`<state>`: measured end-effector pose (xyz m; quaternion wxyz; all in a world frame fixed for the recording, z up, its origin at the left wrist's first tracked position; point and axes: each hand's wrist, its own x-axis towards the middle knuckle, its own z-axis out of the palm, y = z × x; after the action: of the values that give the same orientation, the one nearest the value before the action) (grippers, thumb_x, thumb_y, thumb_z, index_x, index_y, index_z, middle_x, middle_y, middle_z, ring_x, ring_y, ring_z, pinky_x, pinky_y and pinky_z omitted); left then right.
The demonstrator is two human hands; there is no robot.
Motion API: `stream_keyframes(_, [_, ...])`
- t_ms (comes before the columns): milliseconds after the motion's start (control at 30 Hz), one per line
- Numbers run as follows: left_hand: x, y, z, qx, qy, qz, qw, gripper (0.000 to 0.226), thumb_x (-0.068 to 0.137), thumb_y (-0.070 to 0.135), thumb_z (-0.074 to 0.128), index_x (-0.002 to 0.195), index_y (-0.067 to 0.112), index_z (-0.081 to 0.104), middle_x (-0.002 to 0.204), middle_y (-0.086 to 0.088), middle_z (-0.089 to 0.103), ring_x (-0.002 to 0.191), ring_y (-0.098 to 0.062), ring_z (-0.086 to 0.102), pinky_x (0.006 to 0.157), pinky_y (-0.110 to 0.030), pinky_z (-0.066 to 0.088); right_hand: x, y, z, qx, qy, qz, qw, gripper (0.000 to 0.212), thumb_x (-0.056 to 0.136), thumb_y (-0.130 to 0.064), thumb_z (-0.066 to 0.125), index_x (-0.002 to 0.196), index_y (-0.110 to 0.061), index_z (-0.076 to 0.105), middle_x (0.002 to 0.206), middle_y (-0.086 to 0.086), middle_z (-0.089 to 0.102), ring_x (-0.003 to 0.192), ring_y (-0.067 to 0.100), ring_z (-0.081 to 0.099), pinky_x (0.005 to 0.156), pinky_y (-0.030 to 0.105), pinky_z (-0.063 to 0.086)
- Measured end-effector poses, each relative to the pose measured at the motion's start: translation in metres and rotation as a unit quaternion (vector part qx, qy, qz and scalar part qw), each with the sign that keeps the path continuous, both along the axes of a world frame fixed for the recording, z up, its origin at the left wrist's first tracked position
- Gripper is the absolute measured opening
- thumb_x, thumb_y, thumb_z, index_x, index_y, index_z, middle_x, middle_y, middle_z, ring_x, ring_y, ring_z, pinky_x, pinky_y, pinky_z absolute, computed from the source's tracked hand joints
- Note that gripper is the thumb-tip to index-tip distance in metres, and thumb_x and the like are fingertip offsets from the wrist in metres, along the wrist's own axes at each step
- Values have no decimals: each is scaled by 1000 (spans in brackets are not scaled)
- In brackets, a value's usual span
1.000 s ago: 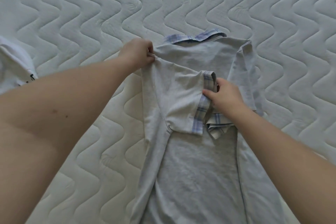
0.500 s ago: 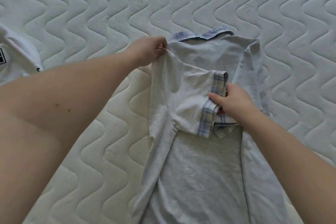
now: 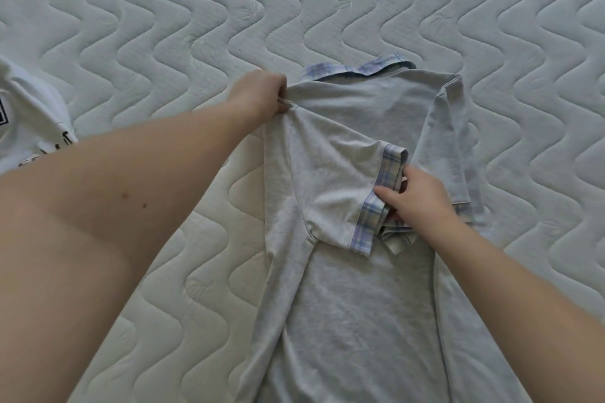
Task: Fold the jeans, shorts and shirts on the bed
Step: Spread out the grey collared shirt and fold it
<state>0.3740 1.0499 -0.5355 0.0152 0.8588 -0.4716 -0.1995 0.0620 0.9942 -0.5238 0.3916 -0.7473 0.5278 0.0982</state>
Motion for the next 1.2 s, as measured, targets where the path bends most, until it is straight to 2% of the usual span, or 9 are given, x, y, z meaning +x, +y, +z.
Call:
stream_keyframes(133, [-17, 20, 5, -106, 62, 93, 988, 43, 86, 28, 71, 124, 18, 54, 129, -12, 44, 114, -29, 51, 97, -40, 45, -3, 6, 4, 42, -36, -46, 997, 39, 81, -35, 77, 111, -21, 57, 95, -3, 66, 81, 16, 64, 67, 31, 51])
stream_keyframes(267, [-61, 77, 5, -179, 94, 182, 962, 33, 89, 29, 65, 117, 16, 54, 117, -11, 50, 99, -24, 57, 87, -37, 48, -5, 20, 9, -72, -55, -58, 994, 49, 88, -36, 68, 128, -18, 44, 106, 1, 54, 88, 19, 54, 73, 31, 41])
stream_keyframes(400, [-116, 151, 0, -167, 140, 227, 949, 20, 89, 31, 65, 105, 22, 55, 91, 4, 58, 70, -7, 57, 62, -20, 40, -12, 37, 14, -96, -37, -109, 989, 27, 92, -41, 58, 89, -15, 49, 80, -5, 53, 79, 21, 50, 68, 29, 32])
stream_keyframes(500, [-158, 198, -5, -122, 188, 292, 930, 16, 91, 32, 63, 101, 22, 55, 81, 11, 60, 69, -4, 60, 62, -20, 43, -12, 78, 13, 24, -2, -61, 998, 39, 94, -44, 51, 68, -16, 57, 62, -4, 61, 64, 21, 60, 59, 31, 39])
stream_keyframes(633, [-204, 242, -10, -41, 209, 346, 914, 24, 96, 38, 54, 95, 15, 60, 86, 0, 65, 85, -22, 62, 69, -30, 40, -5, 154, -1, 237, -40, -110, 964, 34, 93, -37, 58, 104, -5, 65, 93, 14, 74, 88, 28, 71, 86, 45, 55])
stream_keyframes(733, [-237, 272, -7, 24, 238, 354, 904, 36, 100, 43, 42, 87, 12, 57, 97, -18, 67, 96, -34, 62, 73, -37, 41, 1, 191, -5, 278, -80, -158, 944, 26, 91, -35, 63, 104, -12, 61, 107, 14, 69, 98, 29, 67, 92, 44, 54])
stream_keyframes(867, [-282, 314, 2, 84, 287, 344, 890, 38, 88, 58, 55, 86, 21, 47, 99, -13, 66, 96, -32, 63, 69, -35, 42, 5, 225, -2, 331, -108, -155, 925, 19, 91, -33, 63, 97, -16, 57, 104, 10, 67, 98, 27, 65, 95, 50, 50])
stream_keyframes(967, [-303, 341, 13, 113, 279, 318, 899, 43, 77, 43, 71, 97, 21, 41, 97, -4, 57, 94, -31, 61, 74, -37, 49, 1, 238, 5, 353, -118, -157, 915, 33, 91, -23, 65, 116, -3, 58, 113, 16, 67, 106, 31, 64, 97, 50, 49])
stream_keyframes(1200, [-349, 366, 43, 81, 237, 357, 900, 51, 74, 21, 58, 119, 25, 34, 99, -6, 61, 89, -37, 62, 65, -37, 44, -21, 263, 24, 410, -95, -177, 890, 30, 96, -13, 57, 122, 0, 52, 104, 14, 61, 93, 26, 60, 82, 38, 52])
